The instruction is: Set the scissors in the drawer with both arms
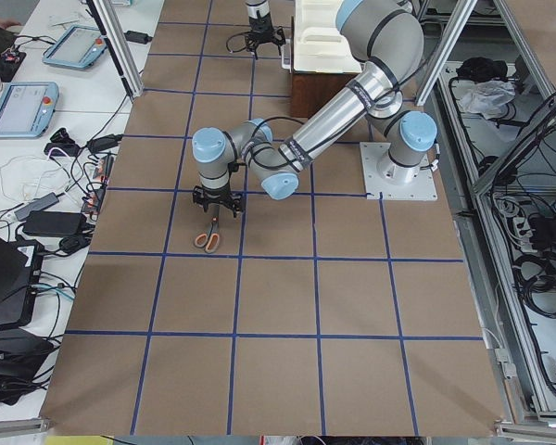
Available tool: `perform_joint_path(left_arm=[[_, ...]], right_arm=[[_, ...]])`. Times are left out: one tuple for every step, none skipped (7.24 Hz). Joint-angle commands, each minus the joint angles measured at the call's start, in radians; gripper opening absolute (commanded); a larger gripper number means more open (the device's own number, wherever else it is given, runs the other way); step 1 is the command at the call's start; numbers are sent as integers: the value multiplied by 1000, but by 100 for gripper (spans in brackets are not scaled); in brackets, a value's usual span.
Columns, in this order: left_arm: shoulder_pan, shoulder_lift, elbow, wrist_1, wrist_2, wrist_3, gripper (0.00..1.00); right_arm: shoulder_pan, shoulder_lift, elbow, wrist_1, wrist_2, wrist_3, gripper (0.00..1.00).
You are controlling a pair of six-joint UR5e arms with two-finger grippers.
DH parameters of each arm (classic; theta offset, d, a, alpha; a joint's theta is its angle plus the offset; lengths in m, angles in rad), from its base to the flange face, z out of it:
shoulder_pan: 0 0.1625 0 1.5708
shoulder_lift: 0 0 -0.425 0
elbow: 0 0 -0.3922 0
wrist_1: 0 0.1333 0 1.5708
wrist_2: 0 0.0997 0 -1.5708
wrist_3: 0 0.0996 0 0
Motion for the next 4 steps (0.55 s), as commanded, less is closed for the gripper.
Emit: perform_joint_path(left_arm=[[1,-34,46,7,-3,-76,100],[1,-63,68,7,-7,-166,99],[1,-85,72,7,-69,-168,99],[1,-103,75,8,-91,-167,99]], right_arm=[[0,-5,-2,57,-19,-3,100],[0,-4,-2,69,-21,-3,100],[-3,-7,-16,93,-21,-3,100],[-3,4,-37,98,-19,-5,100]])
